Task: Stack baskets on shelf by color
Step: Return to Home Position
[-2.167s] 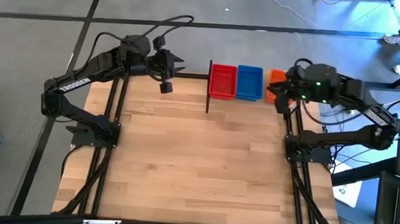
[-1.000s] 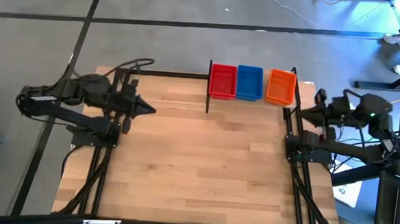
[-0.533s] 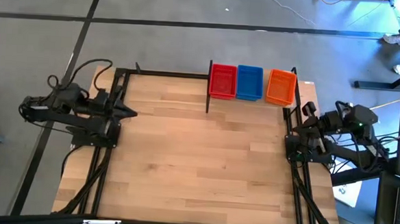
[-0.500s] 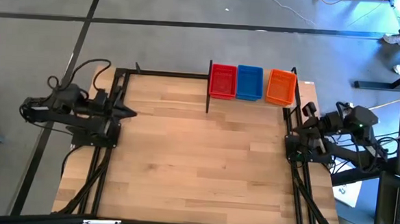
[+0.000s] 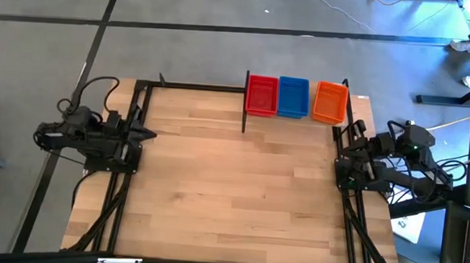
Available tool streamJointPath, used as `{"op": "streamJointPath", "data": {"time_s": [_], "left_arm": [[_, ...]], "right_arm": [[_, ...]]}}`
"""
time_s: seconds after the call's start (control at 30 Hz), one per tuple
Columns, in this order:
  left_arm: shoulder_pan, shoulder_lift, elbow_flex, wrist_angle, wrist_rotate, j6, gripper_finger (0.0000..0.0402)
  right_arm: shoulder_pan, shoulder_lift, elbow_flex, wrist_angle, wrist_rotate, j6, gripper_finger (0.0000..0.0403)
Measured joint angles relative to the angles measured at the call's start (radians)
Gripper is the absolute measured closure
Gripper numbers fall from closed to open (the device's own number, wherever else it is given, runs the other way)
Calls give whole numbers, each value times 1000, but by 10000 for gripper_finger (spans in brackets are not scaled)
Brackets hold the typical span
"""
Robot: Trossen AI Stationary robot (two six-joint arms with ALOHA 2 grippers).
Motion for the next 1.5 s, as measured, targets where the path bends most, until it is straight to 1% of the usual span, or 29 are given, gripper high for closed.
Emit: {"op": "streamJointPath", "data": {"time_s": [0.1,0.2,0.37,0.5,0.67,0.87,1.03,1.1,1.23,1.5], "left_arm": [[1,0,-10,-6,-3,34,401],[1,-1,-16,-13,-3,62,401],[1,0,-63,1,-3,90,401],[1,0,-124,15,-45,125,401],[1,0,-197,87,-68,135,401],[1,0,-325,290,-66,143,401],[1,0,-446,470,-65,116,401],[1,1,-451,467,-61,110,401],[1,0,-451,466,-33,125,401],[1,0,-451,424,-36,167,399]], "right_arm": [[0,1,-1,4,11,-7,403],[0,0,-24,46,21,-6,403],[0,0,-133,222,35,-3,403],[0,0,-255,395,36,-3,403],[0,0,-385,513,36,2,403],[0,0,-491,644,36,-2,403],[0,0,-542,670,39,-6,403],[0,1,-575,683,58,-6,403],[0,2,-577,674,61,-32,403],[0,2,-577,646,54,-58,403]]}}
